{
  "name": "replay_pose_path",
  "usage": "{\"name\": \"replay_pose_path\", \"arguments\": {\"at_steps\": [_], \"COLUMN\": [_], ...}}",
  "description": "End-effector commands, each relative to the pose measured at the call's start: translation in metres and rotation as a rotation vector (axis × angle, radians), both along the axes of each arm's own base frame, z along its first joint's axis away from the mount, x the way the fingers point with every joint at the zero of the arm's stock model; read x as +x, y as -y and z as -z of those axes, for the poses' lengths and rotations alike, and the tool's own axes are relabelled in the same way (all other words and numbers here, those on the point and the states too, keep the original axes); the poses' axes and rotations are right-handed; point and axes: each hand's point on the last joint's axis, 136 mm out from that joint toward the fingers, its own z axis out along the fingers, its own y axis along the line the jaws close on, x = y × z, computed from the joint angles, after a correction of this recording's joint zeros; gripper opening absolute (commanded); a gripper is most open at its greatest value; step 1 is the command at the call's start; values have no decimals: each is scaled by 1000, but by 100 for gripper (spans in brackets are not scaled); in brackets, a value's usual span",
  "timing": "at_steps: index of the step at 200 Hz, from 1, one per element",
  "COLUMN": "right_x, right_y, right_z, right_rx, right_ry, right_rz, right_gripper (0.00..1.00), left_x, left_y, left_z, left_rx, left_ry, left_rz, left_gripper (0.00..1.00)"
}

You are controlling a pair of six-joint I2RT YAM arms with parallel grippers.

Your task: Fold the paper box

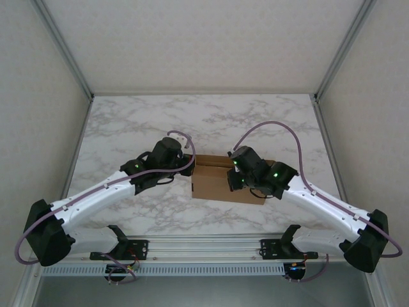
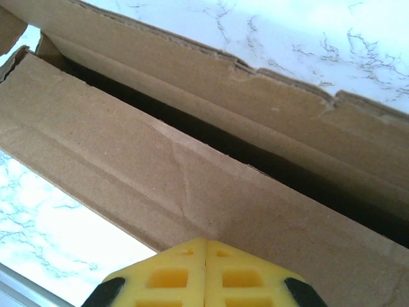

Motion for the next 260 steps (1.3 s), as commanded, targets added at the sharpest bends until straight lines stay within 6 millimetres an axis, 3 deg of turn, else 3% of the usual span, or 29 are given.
{"name": "replay_pose_path", "arguments": {"at_steps": [1,38,101,174,236,260], "right_x": [-5,-6,-6,0,-8,-11], "right_y": [17,20,23,35,35,32], "right_z": [21,21,17,21,24,27], "right_rx": [-85,-93,-63,-26,-3,-6], "right_ry": [-30,-5,50,141,160,176], "right_rz": [36,54,82,176,156,138], "right_gripper": [6,6,6,6,6,6], "left_x": [-2,-4,-25,-46,-51,-48], "left_y": [5,3,8,23,26,26], "left_z": [3,6,26,19,25,17], "left_rx": [-44,-50,-36,-18,-29,-55], "left_ry": [-34,-50,-67,-48,-60,-42], "left_rz": [-57,-107,-120,-84,-105,-129], "left_gripper": [0,0,0,0,0,0]}}
